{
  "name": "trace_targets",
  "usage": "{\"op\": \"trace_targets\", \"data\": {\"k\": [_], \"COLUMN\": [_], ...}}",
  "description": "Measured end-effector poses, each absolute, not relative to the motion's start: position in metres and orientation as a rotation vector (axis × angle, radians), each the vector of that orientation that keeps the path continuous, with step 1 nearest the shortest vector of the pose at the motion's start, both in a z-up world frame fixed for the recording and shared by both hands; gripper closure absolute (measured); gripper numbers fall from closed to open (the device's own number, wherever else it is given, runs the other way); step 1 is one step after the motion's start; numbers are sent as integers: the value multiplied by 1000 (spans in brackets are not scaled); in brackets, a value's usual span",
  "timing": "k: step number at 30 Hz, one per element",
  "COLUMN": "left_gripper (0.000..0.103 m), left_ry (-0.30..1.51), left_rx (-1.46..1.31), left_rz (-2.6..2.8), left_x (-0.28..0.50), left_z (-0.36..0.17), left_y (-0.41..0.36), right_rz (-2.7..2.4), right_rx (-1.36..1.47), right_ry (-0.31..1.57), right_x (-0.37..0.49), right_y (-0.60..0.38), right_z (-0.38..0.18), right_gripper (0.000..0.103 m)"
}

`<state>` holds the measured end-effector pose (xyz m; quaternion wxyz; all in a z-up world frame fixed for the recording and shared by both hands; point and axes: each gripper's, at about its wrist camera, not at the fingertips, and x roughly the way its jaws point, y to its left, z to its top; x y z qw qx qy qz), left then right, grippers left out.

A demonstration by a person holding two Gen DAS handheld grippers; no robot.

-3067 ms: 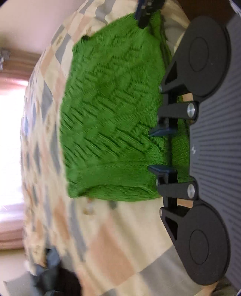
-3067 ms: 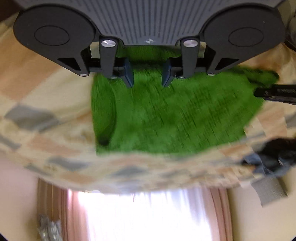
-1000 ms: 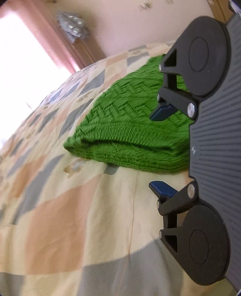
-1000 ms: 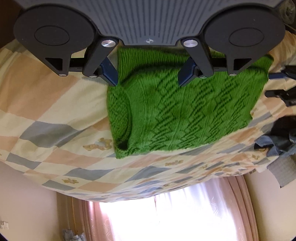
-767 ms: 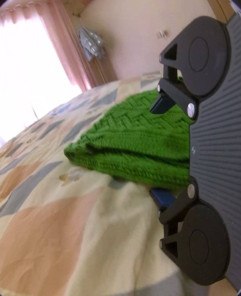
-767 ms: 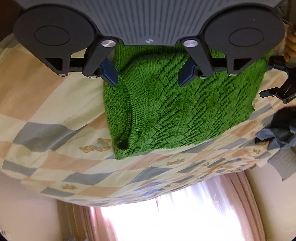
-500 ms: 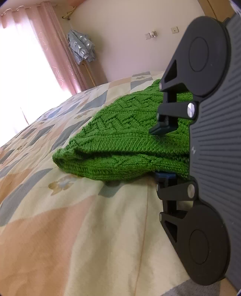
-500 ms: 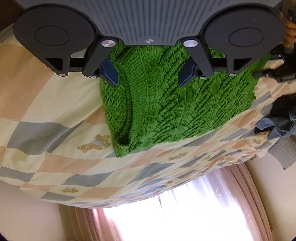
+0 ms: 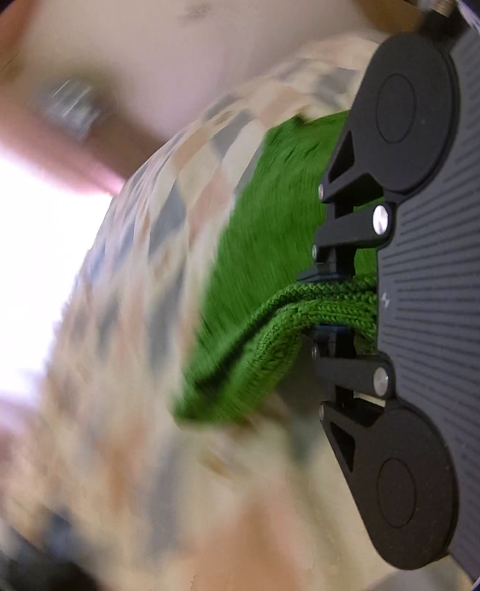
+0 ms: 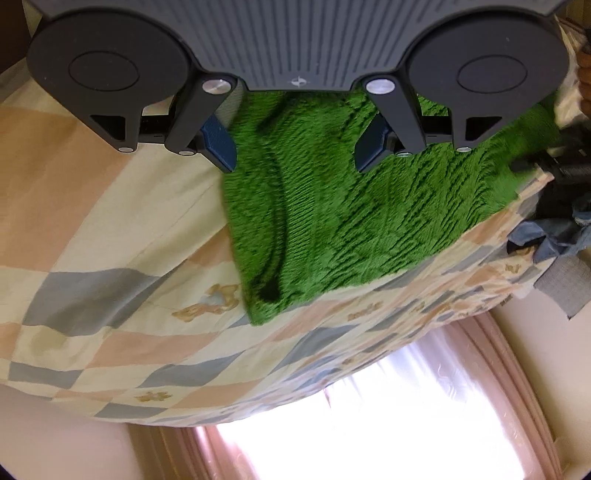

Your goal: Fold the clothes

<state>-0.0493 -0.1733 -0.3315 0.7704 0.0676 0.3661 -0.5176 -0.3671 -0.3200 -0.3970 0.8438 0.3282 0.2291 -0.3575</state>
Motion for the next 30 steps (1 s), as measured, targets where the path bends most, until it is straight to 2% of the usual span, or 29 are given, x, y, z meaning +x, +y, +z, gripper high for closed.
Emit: {"op": "trace_targets", "data": {"k": [5,12,16,20,21,23,30], "left_gripper": [87,83,75,75,75,75,76], "left_ry": [592,674,678,682,675,675,736], "left_rx": [389,624,547,441,445,463,444], "left_rz": [-1296,-1430,-1513,-1577,-1557,-1516,-1416], "left_x": [-140,-218,-220,-211,-209,-204,-182], "left_z": [-318,-387,-369,-347,-346,-348,-359], "left_y": [-242,-308,-285,-250,-245,-239,-225], "right_rz": [-789,-758,-710,-589,-550,-475,-380], "right_rx": [718,897,990,1044,1060,1099,1104], "right_ry": [421,251,219,191,186,201,252], "right_x": [-388,-422,-428,-416,-411,-396,-353], "right_y": [-331,-366,-387,-403,-407,-417,-449], "right_z": [-389,-387,-393,-394,-395,-398,-403], "right_gripper": [30,30,29,30,32,43,57]}}
